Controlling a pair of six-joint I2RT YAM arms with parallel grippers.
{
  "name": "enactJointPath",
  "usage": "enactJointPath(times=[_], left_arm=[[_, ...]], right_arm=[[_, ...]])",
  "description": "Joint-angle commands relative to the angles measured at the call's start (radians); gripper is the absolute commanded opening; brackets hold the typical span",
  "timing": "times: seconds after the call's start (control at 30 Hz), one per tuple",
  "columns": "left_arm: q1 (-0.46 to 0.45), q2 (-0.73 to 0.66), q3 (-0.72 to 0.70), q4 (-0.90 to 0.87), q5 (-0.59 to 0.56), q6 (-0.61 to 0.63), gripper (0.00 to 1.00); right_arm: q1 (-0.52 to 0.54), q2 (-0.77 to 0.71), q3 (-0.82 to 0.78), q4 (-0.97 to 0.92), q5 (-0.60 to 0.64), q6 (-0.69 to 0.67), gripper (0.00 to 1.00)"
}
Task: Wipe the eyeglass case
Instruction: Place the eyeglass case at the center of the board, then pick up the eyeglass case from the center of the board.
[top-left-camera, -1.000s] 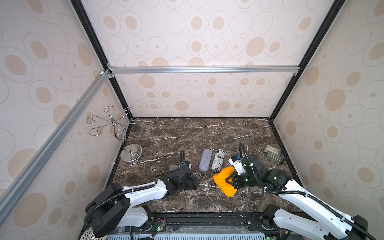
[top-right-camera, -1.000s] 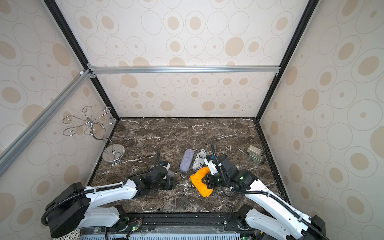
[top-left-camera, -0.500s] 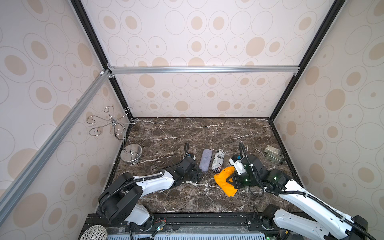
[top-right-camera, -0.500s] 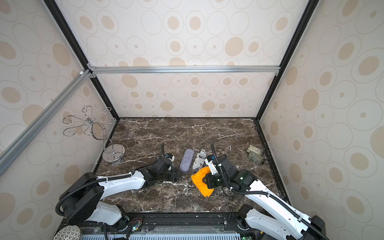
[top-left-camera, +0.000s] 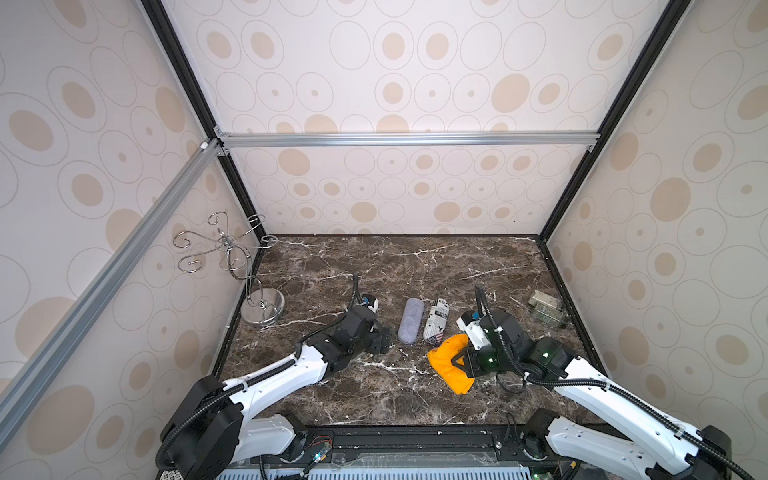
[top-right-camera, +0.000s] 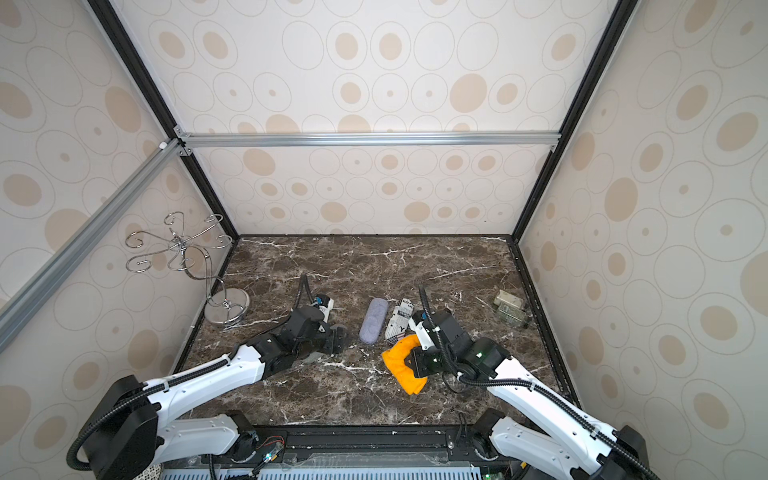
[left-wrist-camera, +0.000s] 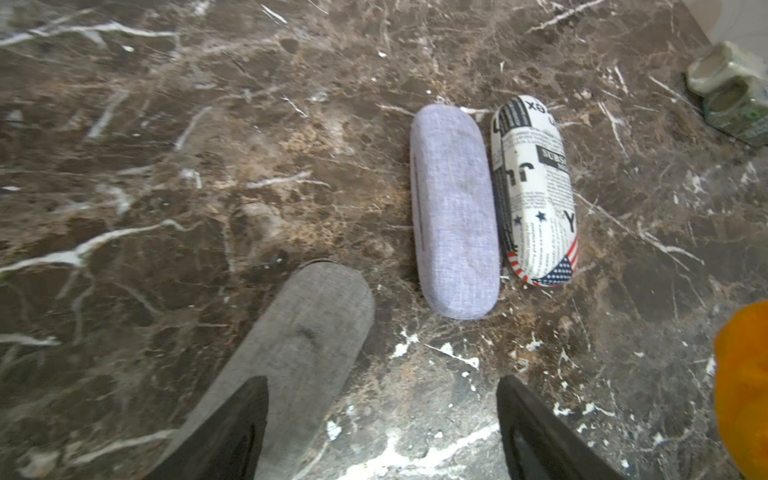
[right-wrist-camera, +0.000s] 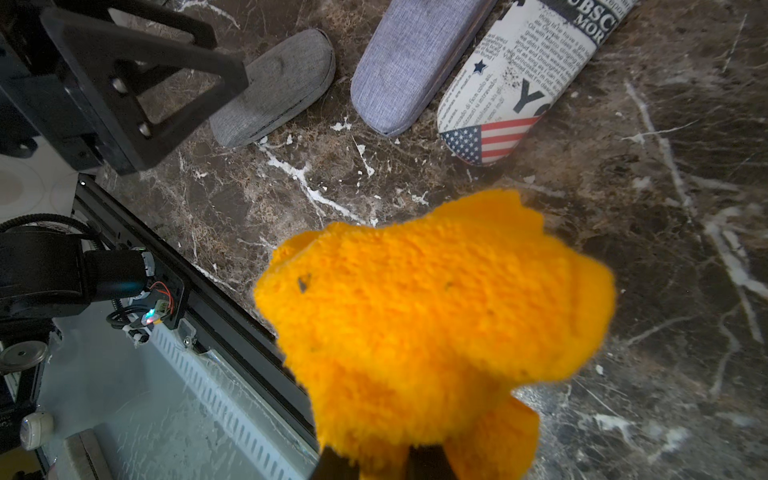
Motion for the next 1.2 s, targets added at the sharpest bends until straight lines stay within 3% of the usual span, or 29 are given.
enactJointPath(times=[0.0,0.2,0.57,0.93,1.17], left_arm=[[0.052,-0.003,-0.008,-0.081,-0.045,0.052,0.89],[0.152,0.077,-0.024,-0.030,0.009,0.035,0.96],[0.169,0.121,-0.090,0.098,0.155,0.082,1.00],[0.094,0.109,-0.133,0.098,0.033,0.059,0.89],[0.033,0.067,-0.219,0.154,-0.047,-0.021,0.79]], right_arm=[[0.005,0.006,0.001,0.016,-0.006,0.008,0.00],[0.005,0.006,0.002,0.007,-0.006,0.004,0.00],[0.006,0.014,-0.008,0.016,-0.011,0.002,0.00],[0.004,0.025,-0.017,0.033,-0.022,0.004,0.00],[0.005,0.032,-0.017,0.040,-0.020,0.011,0.00]])
